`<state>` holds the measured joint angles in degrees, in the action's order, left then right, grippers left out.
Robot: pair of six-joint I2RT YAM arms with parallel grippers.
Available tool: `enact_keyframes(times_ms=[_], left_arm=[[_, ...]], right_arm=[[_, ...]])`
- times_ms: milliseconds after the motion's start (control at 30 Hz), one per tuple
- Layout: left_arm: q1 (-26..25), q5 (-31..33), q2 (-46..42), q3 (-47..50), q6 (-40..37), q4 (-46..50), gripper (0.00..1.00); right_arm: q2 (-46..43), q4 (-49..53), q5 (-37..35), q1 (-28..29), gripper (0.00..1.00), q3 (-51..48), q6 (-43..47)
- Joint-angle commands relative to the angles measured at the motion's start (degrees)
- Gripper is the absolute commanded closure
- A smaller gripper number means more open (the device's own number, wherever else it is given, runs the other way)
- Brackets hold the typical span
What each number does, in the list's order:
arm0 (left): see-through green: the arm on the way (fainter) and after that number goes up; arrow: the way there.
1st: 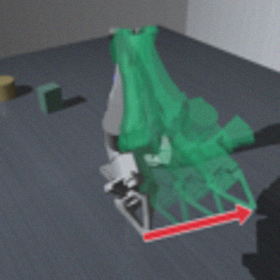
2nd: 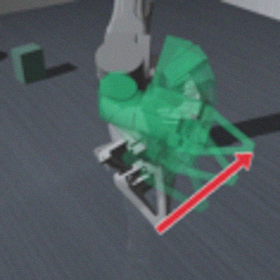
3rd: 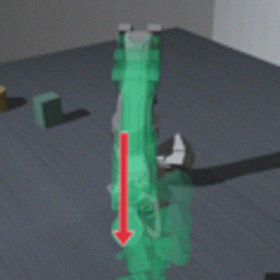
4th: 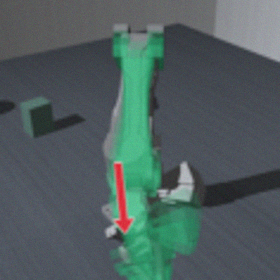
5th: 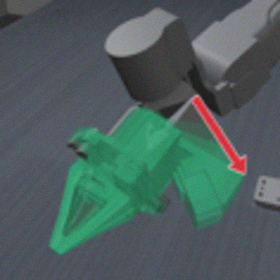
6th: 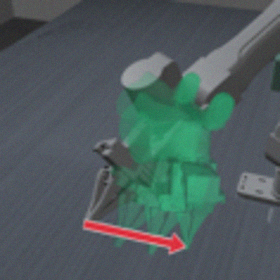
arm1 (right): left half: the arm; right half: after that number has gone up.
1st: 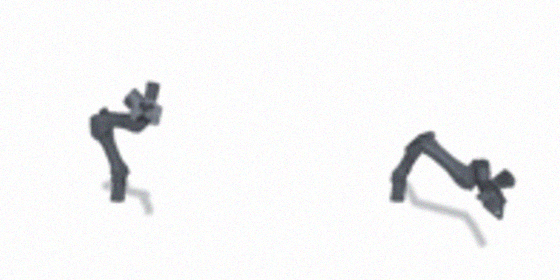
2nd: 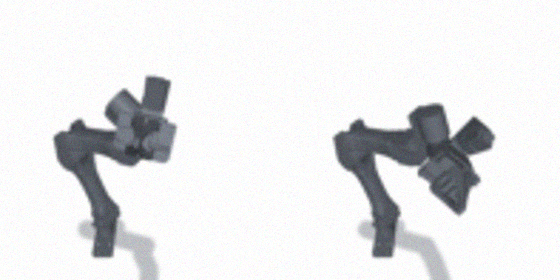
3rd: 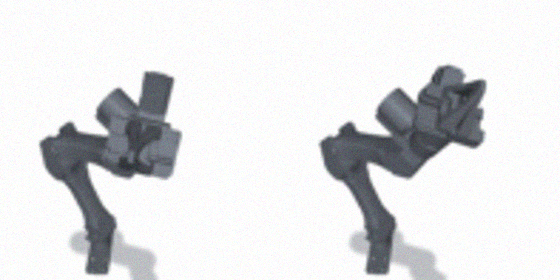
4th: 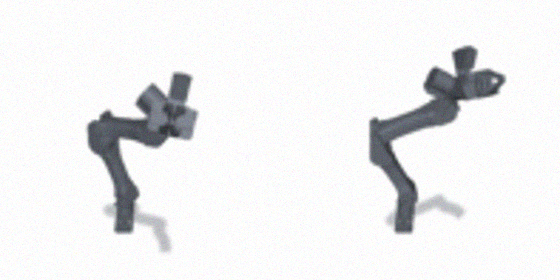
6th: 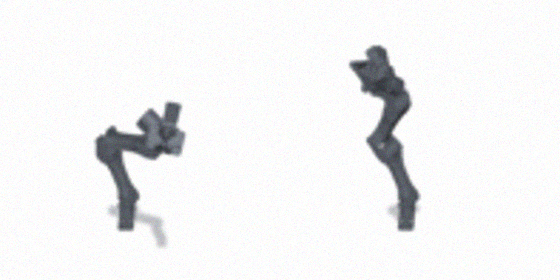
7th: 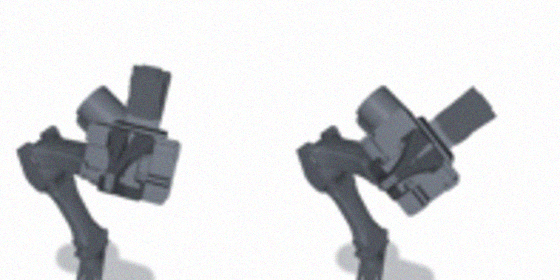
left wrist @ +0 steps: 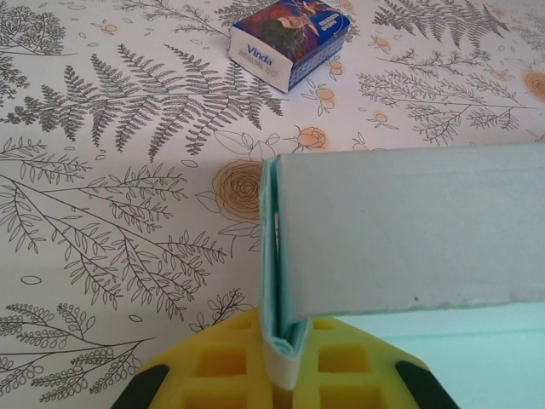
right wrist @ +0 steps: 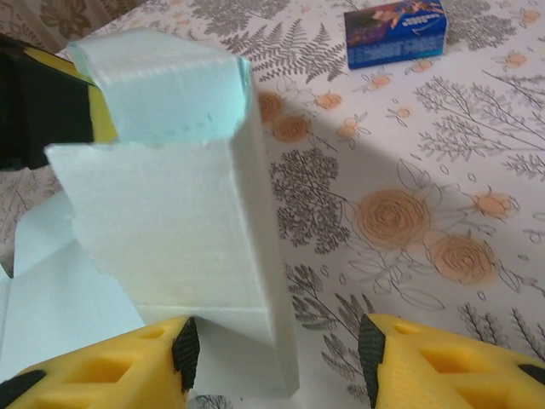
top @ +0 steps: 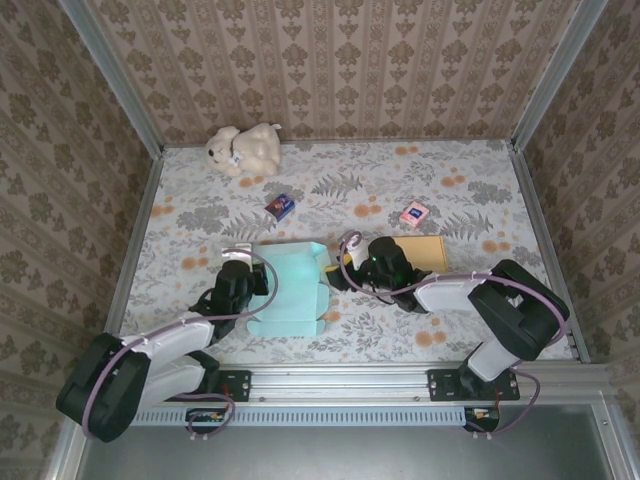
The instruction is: Fold the paper box
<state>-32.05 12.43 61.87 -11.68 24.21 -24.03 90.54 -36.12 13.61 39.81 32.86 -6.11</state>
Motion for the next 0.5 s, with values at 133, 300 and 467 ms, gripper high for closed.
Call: enact_keyframes(times_ms=[133,300,467], left_arm=[[-0.2,-1.9,0.6,-1.6,-0.5,-0.8,1.00],[-0.4,-2.2,0.4,-1.8,0.2,-1.2,1.00],[-1.6,-0.8,0.4,-2.2,1.1,-1.0,1.00]], right_arm=[[3.0,-1.5,1.4,1.7,0.50,4.2,0.4],[5.2,-0.9,0.3,3.4,0.53,6.1,0.2],[6.6,-1.1,-2.4,5.4,0.54,7.5,-0.3]])
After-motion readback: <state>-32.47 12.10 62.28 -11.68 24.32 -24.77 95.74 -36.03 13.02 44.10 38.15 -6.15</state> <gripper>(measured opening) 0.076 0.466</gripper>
